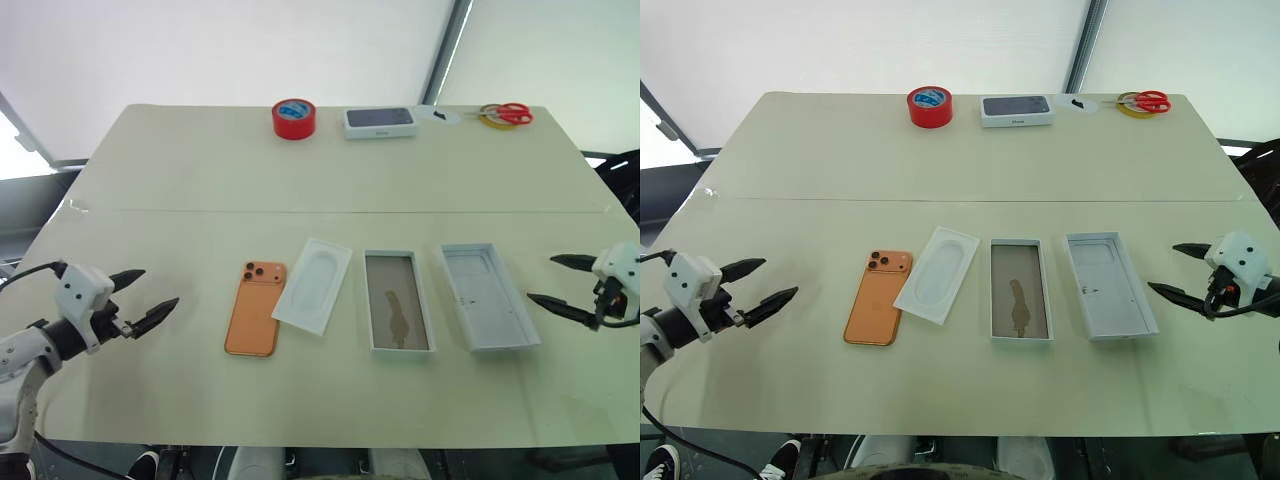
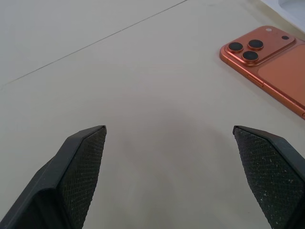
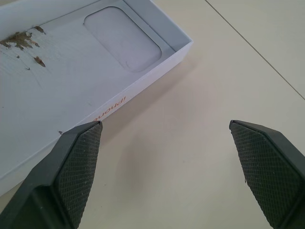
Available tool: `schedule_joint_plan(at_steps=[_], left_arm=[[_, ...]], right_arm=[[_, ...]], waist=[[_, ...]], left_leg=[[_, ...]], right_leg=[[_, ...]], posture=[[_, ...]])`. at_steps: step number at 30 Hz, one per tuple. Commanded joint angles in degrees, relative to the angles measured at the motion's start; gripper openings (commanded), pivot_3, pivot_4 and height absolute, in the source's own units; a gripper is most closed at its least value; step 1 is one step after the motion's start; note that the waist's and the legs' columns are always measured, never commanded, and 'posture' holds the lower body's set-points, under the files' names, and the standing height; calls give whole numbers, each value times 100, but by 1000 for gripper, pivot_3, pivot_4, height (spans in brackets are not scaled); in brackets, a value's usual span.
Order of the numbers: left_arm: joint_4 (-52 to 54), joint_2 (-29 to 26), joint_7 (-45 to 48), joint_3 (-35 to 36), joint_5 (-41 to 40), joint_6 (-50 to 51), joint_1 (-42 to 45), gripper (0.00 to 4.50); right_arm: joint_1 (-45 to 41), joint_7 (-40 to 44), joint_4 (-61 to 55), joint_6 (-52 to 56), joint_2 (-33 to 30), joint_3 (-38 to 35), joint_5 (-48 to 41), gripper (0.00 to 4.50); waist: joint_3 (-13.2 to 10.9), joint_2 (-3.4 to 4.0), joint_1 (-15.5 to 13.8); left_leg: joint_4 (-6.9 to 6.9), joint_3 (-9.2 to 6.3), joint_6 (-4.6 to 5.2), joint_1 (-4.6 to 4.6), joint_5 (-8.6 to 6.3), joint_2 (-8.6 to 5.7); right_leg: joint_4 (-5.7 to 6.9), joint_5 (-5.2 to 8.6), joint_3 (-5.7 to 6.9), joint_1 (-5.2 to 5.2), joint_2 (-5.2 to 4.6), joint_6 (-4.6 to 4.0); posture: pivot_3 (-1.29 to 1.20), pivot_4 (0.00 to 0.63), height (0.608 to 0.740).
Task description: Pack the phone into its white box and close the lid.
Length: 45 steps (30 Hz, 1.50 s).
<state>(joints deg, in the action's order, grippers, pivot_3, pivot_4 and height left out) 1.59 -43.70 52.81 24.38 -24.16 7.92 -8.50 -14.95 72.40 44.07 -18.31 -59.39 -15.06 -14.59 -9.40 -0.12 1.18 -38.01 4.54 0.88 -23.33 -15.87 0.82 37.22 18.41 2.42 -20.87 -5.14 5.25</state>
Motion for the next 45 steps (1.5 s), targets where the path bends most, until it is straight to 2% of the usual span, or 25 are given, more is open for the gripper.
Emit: schedule_joint_plan(at_steps=[1,19,30,33,36,42,44,45], left_arm=[[50,-87,0,189,1,-140,54,4453],[-87,-62,57,29,151,-384,251,4453],[25,6,44,-160,88,-237,554,4453],[47,75,-151,-452,89,188,905,4453],[270,211,-272,-849,-229,1123,1422,4453],[169,632,-423,-1671,-570,2687,2655,4453],[-93,767,-287,-1686,-1127,3700,3107,4453],[-205,864,-236,-1759,-1165,3796,3281,4453]], right_arm=[[7,-17,-96,-49,-199,-205,-55,4456],[18,-119,-81,-95,-195,-214,-7,4456],[-50,-165,-483,205,-44,-224,-153,4456],[-103,-163,-1111,567,131,-161,-364,4456],[-177,-237,-2081,1038,448,63,-534,4456],[-478,-545,-3001,1344,920,502,-408,4456],[-472,-542,-3170,1413,996,564,-438,4456],[-460,-547,-3232,1411,1040,609,-422,4456]], waist=[[0,0,1],[0,2,-4],[0,3,-3],[0,5,-7],[0,5,-15],[-3,0,-73],[-2,-1,-77],[-3,-3,-71]], left_leg=[[0,0,0,0,0,0],[1,1,0,0,0,0],[0,2,-8,0,5,0],[1,1,-6,0,4,0],[0,0,-5,0,4,0],[-16,0,-7,-9,8,-5],[-21,0,-6,-9,8,-7],[-22,0,-5,-9,8,-7]], right_leg=[[0,0,0,0,0,0],[0,0,0,-1,0,1],[0,-1,0,0,0,1],[1,-1,0,0,0,2],[5,-2,1,2,0,4],[12,-4,6,0,4,7],[15,-4,6,5,6,8],[15,-4,6,5,8,9]], posture=[[0,150,730],[0,150,730],[0,150,730],[0,150,730],[0,150,730],[0,150,730],[0,150,730],[0,150,730]])
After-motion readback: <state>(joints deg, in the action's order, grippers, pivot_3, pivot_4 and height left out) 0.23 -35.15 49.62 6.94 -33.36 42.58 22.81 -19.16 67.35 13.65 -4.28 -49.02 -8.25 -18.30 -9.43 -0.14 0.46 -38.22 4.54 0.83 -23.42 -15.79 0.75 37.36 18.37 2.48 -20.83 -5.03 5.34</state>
